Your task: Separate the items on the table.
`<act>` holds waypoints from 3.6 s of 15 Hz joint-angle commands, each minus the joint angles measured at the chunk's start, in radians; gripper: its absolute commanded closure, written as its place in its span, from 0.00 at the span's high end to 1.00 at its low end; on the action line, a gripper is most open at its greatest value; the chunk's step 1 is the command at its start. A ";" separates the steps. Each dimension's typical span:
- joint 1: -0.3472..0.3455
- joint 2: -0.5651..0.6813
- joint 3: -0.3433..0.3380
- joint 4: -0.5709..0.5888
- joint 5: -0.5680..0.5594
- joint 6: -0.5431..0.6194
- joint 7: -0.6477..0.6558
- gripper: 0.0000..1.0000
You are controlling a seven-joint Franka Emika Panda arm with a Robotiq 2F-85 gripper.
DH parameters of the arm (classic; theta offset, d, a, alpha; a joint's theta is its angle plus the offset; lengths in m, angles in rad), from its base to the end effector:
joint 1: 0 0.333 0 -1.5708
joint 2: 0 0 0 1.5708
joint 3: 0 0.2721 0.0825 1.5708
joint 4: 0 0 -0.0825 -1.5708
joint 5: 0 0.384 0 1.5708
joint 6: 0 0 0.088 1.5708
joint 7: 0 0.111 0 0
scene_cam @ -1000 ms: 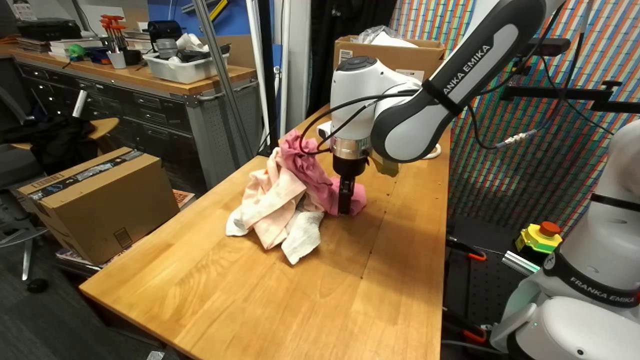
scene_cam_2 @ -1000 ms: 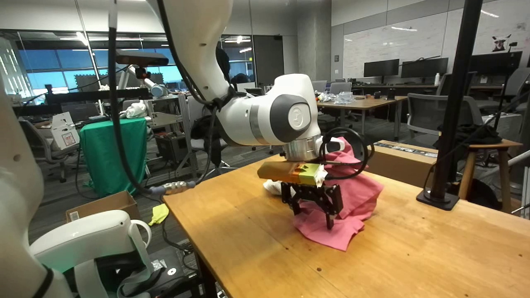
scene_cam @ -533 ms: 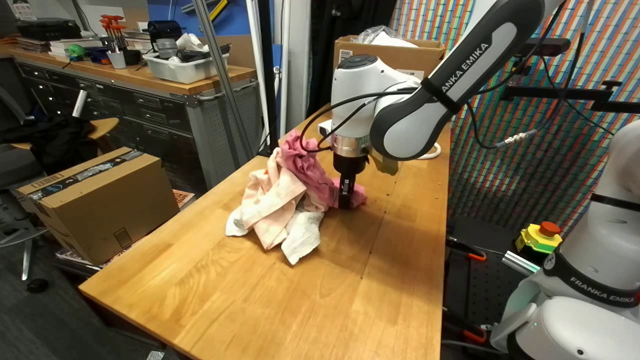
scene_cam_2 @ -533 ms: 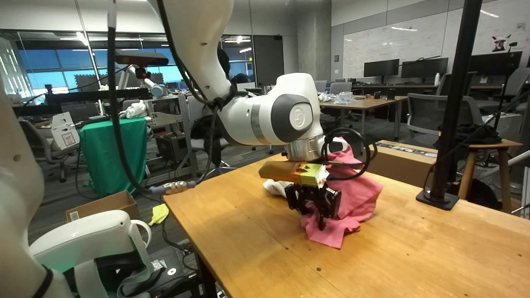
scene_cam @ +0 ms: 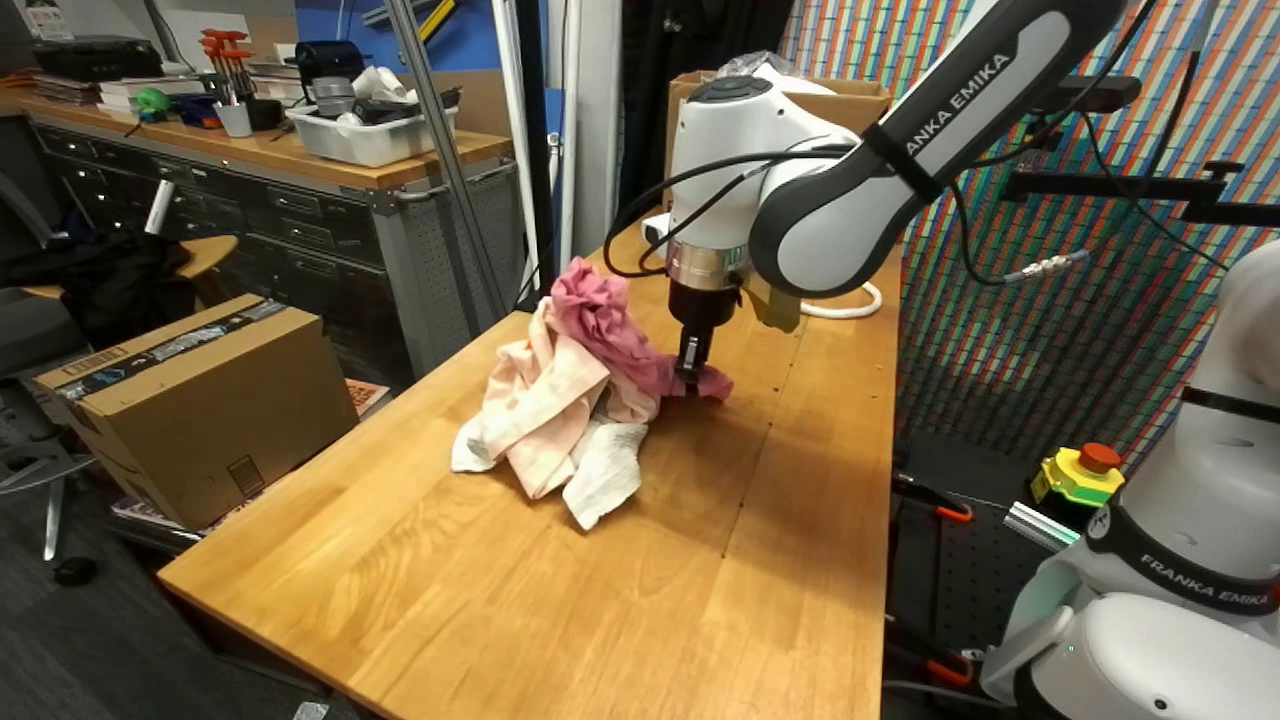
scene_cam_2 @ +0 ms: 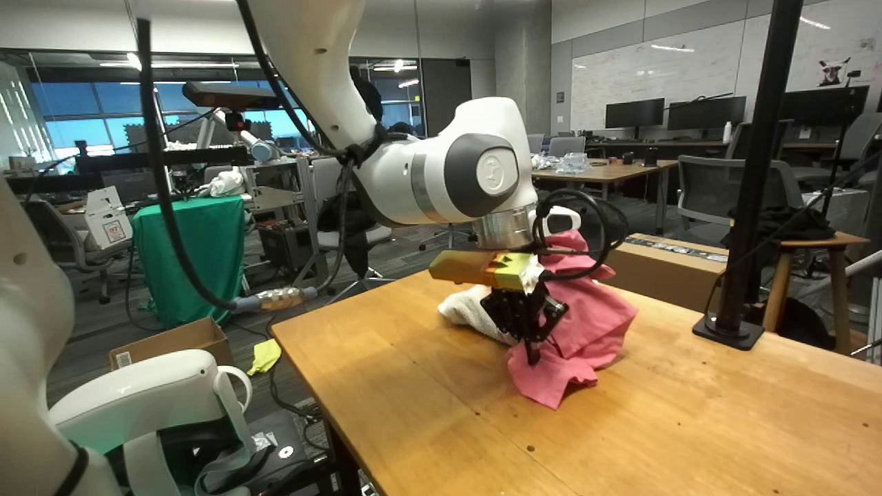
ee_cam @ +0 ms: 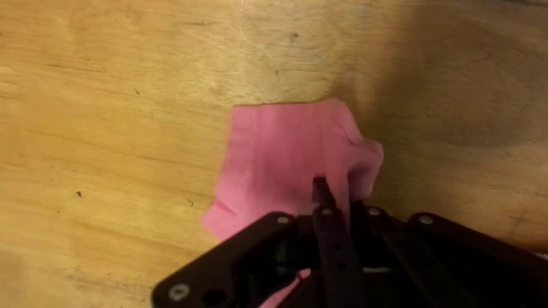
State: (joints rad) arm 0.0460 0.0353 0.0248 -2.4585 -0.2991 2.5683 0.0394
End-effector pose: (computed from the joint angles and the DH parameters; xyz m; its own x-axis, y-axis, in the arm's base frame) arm 0.4836 0.0384 0.2411 0.9587 0.2782 0.0591 0.2644 -0.9484 0.1748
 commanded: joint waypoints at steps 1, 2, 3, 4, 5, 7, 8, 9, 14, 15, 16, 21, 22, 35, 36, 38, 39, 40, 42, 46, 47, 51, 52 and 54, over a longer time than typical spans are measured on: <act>-0.003 -0.160 0.002 -0.040 -0.041 -0.042 0.098 0.03; -0.006 -0.197 0.009 -0.038 -0.056 -0.058 0.126 0.03; -0.010 -0.229 0.019 -0.034 -0.078 -0.074 0.161 0.03; -0.016 -0.257 0.030 -0.031 -0.096 -0.088 0.188 0.03; -0.021 -0.288 0.044 -0.024 -0.112 -0.109 0.218 0.03; -0.034 -0.344 0.073 -0.013 -0.142 -0.140 0.274 0.03; -0.041 -0.369 0.087 -0.005 -0.151 -0.153 0.301 0.03; -0.047 -0.391 0.099 0.004 -0.153 -0.166 0.318 0.03; -0.076 -0.484 0.159 0.080 -0.145 -0.260 0.377 0.04; -0.075 -0.496 0.162 0.103 -0.131 -0.294 0.370 0.04; -0.072 -0.506 0.161 0.127 -0.117 -0.327 0.362 0.04; -0.062 -0.504 0.132 0.282 -0.018 -0.523 0.317 0.04; -0.064 -0.496 0.128 0.316 -0.004 -0.558 0.315 0.04; -0.090 -0.397 -0.004 0.596 0.108 -0.846 0.221 0.04; -0.096 -0.372 -0.017 0.626 0.115 -0.851 0.213 0.04; -0.108 -0.310 -0.043 0.696 0.125 -0.842 0.197 0.04; -0.114 -0.269 -0.059 0.746 0.131 -0.836 0.186 0.04; -0.119 -0.233 -0.071 0.789 0.137 -0.831 0.182 0.04; -0.131 -0.146 -0.097 0.896 0.162 -0.839 0.177 0.04; -0.157 0.008 -0.146 1.082 0.252 -0.861 0.147 0.04; -0.165 0.045 -0.153 1.129 0.268 -0.861 0.147 0.04; -0.199 0.185 -0.173 1.305 0.321 -0.874 0.162 0.04; -0.210 0.217 -0.177 1.345 0.339 -0.887 0.164 0.04; -0.233 0.270 -0.179 1.411 0.374 -0.908 0.174 0.03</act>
State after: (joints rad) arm -0.1573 0.1937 -0.1439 -1.2288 0.0135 1.7286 0.2099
